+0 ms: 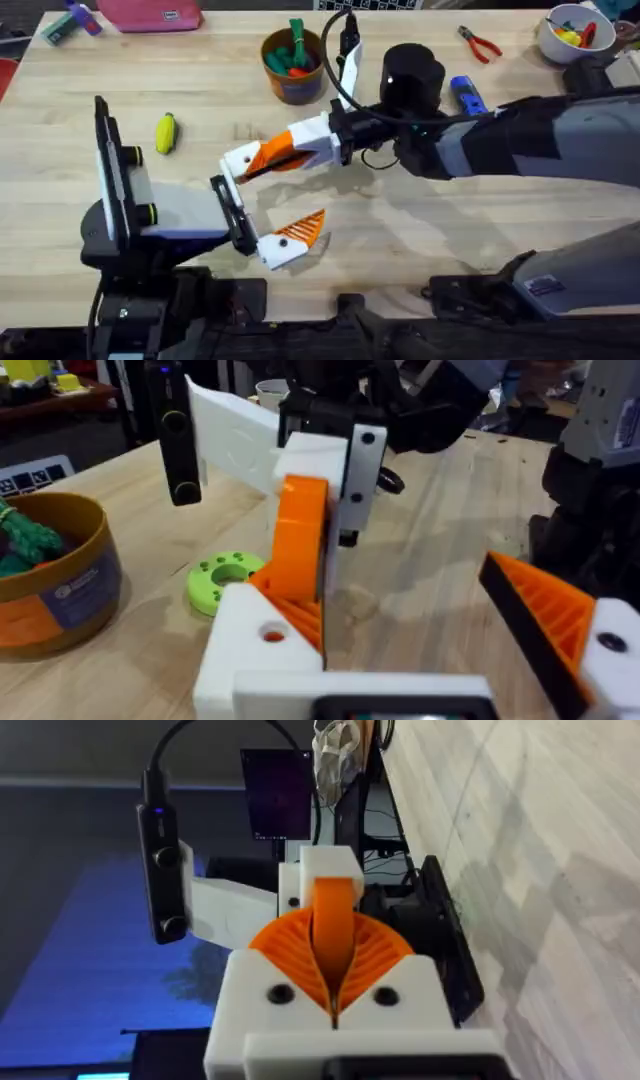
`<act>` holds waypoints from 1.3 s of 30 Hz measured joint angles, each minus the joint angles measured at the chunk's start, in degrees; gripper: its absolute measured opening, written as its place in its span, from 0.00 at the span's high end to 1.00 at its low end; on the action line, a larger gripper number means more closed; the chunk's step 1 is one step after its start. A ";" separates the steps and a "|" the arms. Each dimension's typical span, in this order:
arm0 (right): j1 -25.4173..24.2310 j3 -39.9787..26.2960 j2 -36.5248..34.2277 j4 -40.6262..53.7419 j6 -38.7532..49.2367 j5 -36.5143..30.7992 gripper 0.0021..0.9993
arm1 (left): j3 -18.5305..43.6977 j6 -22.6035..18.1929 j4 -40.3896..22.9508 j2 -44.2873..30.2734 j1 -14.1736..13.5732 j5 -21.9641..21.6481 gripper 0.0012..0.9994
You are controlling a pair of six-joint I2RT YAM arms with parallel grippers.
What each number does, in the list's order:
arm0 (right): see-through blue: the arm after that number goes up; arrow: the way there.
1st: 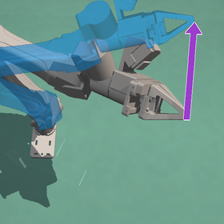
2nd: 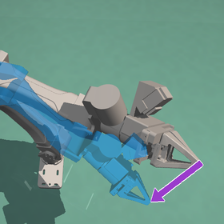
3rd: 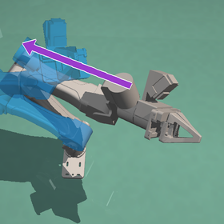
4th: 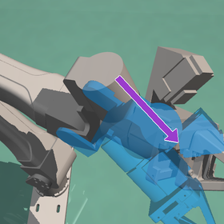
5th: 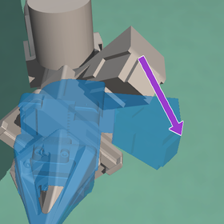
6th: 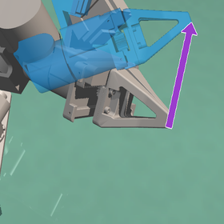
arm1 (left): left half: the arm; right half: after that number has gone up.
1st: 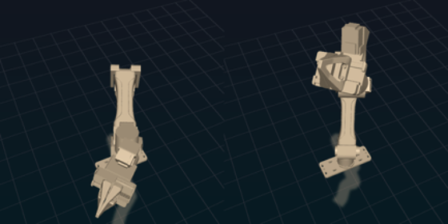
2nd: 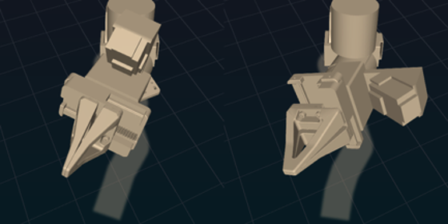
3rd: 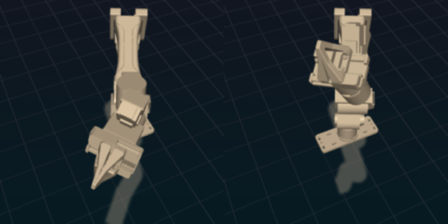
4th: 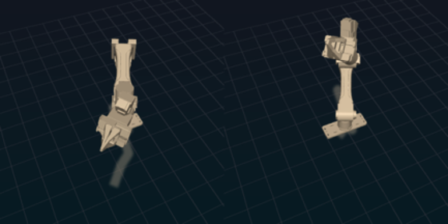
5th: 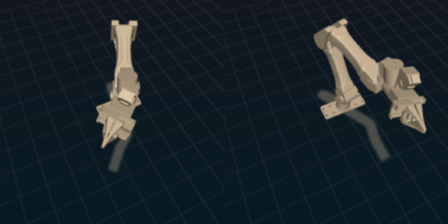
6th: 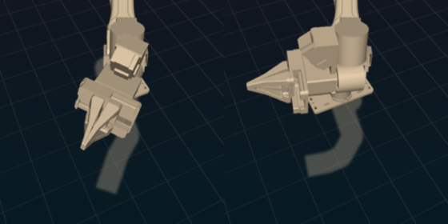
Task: Pick up the gripper from the table and insert it into the empty holder that is missing its gripper. Then pick up a screw, insert it into the mounting hole, and use the screwdriver to tighten it. Finally, clean up the table by picking up the vegetable and placing it into the bucket.
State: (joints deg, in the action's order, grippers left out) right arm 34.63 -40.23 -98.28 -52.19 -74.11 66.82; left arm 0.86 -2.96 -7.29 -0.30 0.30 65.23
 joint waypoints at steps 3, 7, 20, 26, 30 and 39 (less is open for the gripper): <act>-0.04 -0.13 0.00 0.36 0.64 0.33 0.99 | 0.00 0.00 0.00 0.00 0.00 0.03 0.03; -0.04 -0.13 0.00 0.40 1.83 0.33 0.99 | 0.00 -0.02 0.00 0.00 0.00 0.04 0.03; -0.04 -0.13 0.00 0.43 3.02 0.47 0.99 | 0.00 -0.02 0.00 0.00 0.00 0.07 0.03; -0.04 -0.13 0.00 0.43 3.02 0.47 0.99 | 0.00 -0.02 0.00 -0.02 0.00 0.07 0.03; -0.04 -0.15 0.00 0.54 3.21 0.05 0.72 | 0.00 0.01 -0.02 0.00 0.00 0.17 0.03; -0.04 -0.65 0.00 0.32 3.82 -0.43 0.02 | 0.00 0.00 -0.13 0.00 0.00 1.03 0.03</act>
State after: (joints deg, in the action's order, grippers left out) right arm 34.59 -40.88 -98.28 -51.88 -70.28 66.39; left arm 0.86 -2.96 -7.42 -0.30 0.30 66.26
